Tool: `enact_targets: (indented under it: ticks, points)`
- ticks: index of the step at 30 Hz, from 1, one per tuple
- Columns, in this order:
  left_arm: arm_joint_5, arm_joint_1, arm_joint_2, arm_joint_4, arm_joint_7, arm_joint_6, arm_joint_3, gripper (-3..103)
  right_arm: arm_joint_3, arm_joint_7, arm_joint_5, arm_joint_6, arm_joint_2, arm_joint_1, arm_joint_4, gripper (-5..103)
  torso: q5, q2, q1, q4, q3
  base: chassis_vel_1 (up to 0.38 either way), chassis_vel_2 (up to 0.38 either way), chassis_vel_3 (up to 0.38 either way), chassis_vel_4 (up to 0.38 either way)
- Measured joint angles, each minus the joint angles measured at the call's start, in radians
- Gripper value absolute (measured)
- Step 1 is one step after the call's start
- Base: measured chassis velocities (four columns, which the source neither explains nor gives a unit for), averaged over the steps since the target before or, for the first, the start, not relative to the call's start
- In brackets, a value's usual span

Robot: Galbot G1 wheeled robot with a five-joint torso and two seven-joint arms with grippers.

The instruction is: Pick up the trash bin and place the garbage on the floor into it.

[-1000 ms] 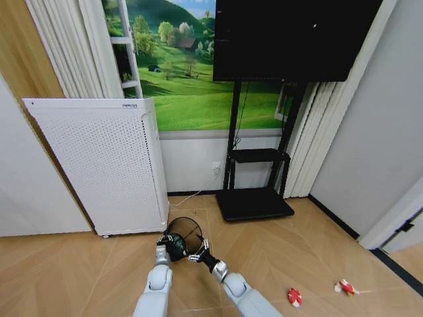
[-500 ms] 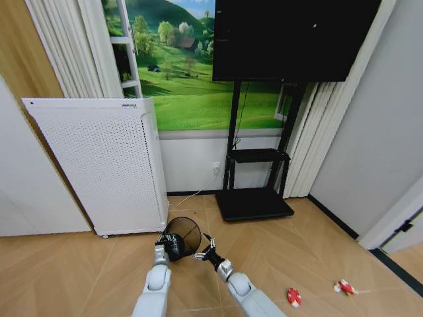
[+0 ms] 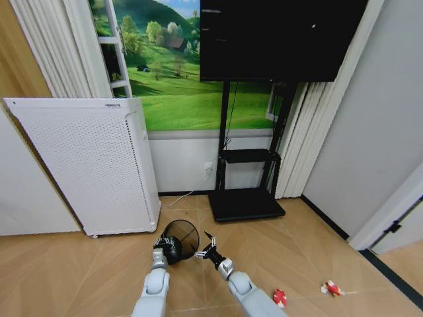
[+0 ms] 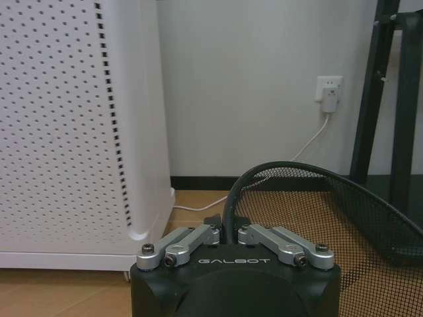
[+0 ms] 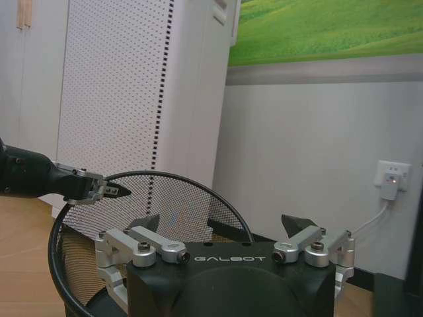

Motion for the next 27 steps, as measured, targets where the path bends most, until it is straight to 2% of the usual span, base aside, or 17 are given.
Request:
enact_targets:
  ticks: [3,6,10,11,13,15,16,18,19,21,22,24,25,27]
  points:
    - [0.0,0.0,0.0,0.0,0.0,0.0,0.003,6,0.004,0.006,-0.001,0.013,0.004,0.002,-0.013,100,0.0006,0.0,0.0,-0.0002,0.0,-0.284,-0.268,0.276,0.291]
    - [-0.002,0.007,0.0,-0.01,0.0,0.002,0.005,6,0.043,0.011,-0.051,0.103,0.033,0.036,-0.104,100,0.0006,0.0,0.0,-0.0003,0.0,-0.289,-0.306,0.3,0.282]
    - [-0.002,0.021,-0.001,-0.02,0.007,0.001,-0.001,6,0.066,0.013,-0.057,0.121,0.041,0.065,-0.158,100,0.0002,0.0,0.0,-0.0009,0.0,-0.243,-0.259,0.226,0.196]
    - [-0.001,0.032,0.0,-0.029,0.009,-0.003,-0.012,6,0.083,0.016,-0.056,0.121,0.044,0.088,-0.195,100,0.0004,0.0,0.0,-0.0003,0.0,-0.074,-0.152,0.081,0.087]
    - [-0.001,0.042,0.002,-0.037,0.011,-0.006,-0.02,6,0.092,0.025,-0.056,0.116,0.045,0.105,-0.226,100,0.0002,0.0,0.0,-0.0003,0.0,-0.023,-0.089,0.081,0.087]
    - [-0.01,0.071,0.013,-0.06,0.013,-0.012,-0.039,6,0.105,0.09,-0.048,0.056,0.034,0.131,-0.289,100,0.0003,0.0,0.0,0.0001,0.0,0.0,0.0,0.0,0.0]
    - [-0.01,0.071,0.013,-0.06,0.013,-0.012,-0.039,6,0.105,0.09,-0.048,0.056,0.034,0.131,-0.289,100,0.0003,0.0,0.0,0.0001,0.0,0.0,0.0,0.0,0.0]
    - [-0.027,0.108,0.025,-0.091,0.013,-0.014,-0.056,6,0.121,0.165,-0.046,-0.008,0.022,0.145,-0.338,100,0.0003,0.0,0.0,0.0004,0.0,0.063,0.085,-0.052,-0.068]
    - [-0.027,0.108,0.025,-0.091,0.013,-0.014,-0.056,6,0.121,0.165,-0.046,-0.008,0.022,0.145,-0.338,100,0.0003,0.0,0.0,0.0004,0.0,0.063,0.096,-0.07,-0.068]
    - [-0.059,0.183,0.043,-0.155,0.012,-0.015,-0.075,6,0.14,0.256,-0.048,-0.04,0.014,0.145,-0.411,100,0.0007,0.0,0.0,0.0007,0.0,0.058,0.091,-0.036,-0.049]
    - [-0.059,0.183,0.043,-0.155,0.012,-0.015,-0.075,6,0.14,0.256,-0.048,-0.04,0.014,0.145,-0.411,100,0.0007,0.0,0.0,0.0007,0.0,0.056,0.091,-0.014,-0.036]
    - [-0.078,0.279,0.058,-0.214,0.012,-0.031,-0.101,6,0.163,0.294,-0.048,-0.038,-0.002,0.108,-0.452,100,0.0001,0.0,0.0,0.0006,0.0,0.012,0.03,-0.007,-0.008]
    - [-0.078,0.279,0.058,-0.214,0.012,-0.031,-0.101,6,0.163,0.294,-0.048,-0.038,-0.002,0.108,-0.452,100,0.0001,0.0,0.0,0.0006,0.0,0.0,0.0,0.0,0.0]
    - [-0.113,0.373,0.073,-0.264,0.016,-0.062,-0.127,6,0.178,0.303,-0.048,-0.032,-0.023,0.04,-0.445,100,0.0007,0.0,0.0,-0.0004,0.0,0.0,0.0,0.0,0.0]
